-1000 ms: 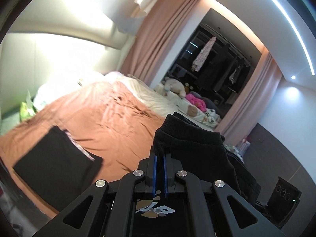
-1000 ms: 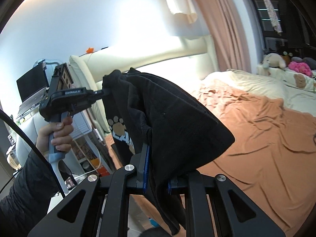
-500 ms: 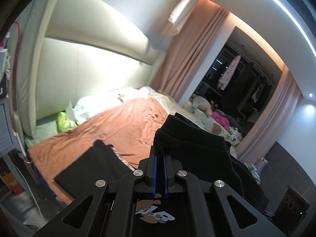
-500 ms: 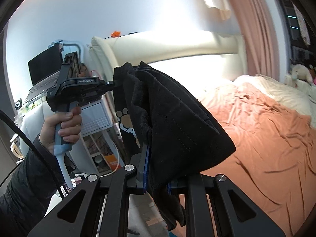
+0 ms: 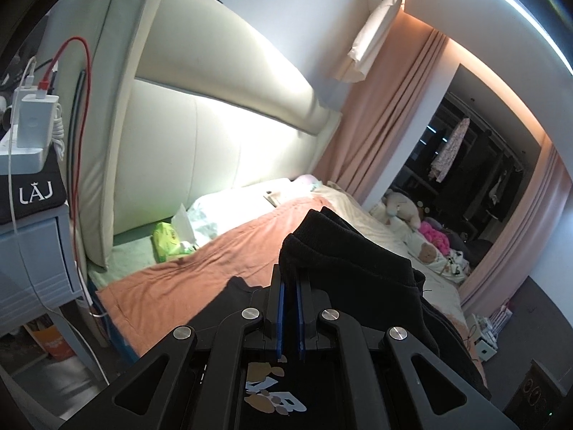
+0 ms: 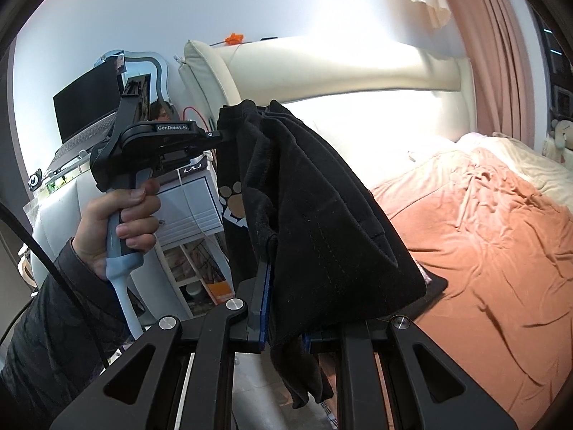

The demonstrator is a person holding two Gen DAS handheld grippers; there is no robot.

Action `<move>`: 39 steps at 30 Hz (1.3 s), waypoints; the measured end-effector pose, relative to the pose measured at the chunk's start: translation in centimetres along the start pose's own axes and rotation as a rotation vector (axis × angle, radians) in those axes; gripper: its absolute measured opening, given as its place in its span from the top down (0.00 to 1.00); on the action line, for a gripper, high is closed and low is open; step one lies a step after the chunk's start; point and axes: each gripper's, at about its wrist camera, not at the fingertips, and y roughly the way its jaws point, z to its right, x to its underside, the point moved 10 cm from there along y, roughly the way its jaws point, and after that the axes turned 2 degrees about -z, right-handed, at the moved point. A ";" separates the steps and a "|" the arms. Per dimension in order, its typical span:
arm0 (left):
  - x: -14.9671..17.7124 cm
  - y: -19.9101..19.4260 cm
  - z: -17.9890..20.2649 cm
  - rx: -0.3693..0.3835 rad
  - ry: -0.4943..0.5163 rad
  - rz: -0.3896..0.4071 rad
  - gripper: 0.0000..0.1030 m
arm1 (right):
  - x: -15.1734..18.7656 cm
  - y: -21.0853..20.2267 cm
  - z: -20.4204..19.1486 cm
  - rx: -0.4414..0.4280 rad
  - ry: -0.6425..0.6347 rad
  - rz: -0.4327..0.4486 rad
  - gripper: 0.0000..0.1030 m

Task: Fold small clothes
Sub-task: 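Carry the held black shirt toward the bed's headboard with both tools, then lower the folded shirt onto the sheet and open both tools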

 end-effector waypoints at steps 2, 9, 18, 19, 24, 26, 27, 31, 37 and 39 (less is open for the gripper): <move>-0.4 0.9 -0.6 -0.014 0.005 -0.005 0.95 | -0.1 0.9 0.2 -0.004 0.003 -0.009 0.90; -1.6 5.5 -1.7 -0.042 0.014 -0.026 0.95 | -0.7 3.0 3.1 0.002 0.024 -0.026 0.90; -0.4 13.0 -3.7 -0.058 -0.003 -0.080 0.95 | -0.6 6.6 8.7 0.011 0.065 -0.086 0.90; -0.3 13.8 -3.9 -0.065 -0.001 -0.087 0.95 | -0.6 7.1 9.5 0.015 0.068 -0.092 0.90; 0.2 17.6 -4.6 -0.085 -0.002 -0.116 0.95 | -0.8 9.9 12.1 0.037 0.085 -0.118 0.90; 0.5 19.5 -4.5 -0.095 0.007 -0.132 0.95 | -0.9 11.2 12.8 0.047 0.094 -0.128 0.90; 0.6 20.1 -4.4 -0.099 0.012 -0.138 0.95 | -0.9 11.6 13.4 0.052 0.101 -0.132 0.90; 1.4 23.7 -4.0 -0.118 0.033 -0.175 0.95 | -0.7 13.7 15.6 0.072 0.136 -0.156 0.90; 3.7 29.5 -4.3 -0.136 0.042 -0.239 0.95 | 0.2 17.3 17.9 0.087 0.196 -0.197 0.90; 4.3 30.9 -4.7 -0.144 0.038 -0.254 0.95 | 0.6 18.3 18.4 0.088 0.210 -0.210 0.90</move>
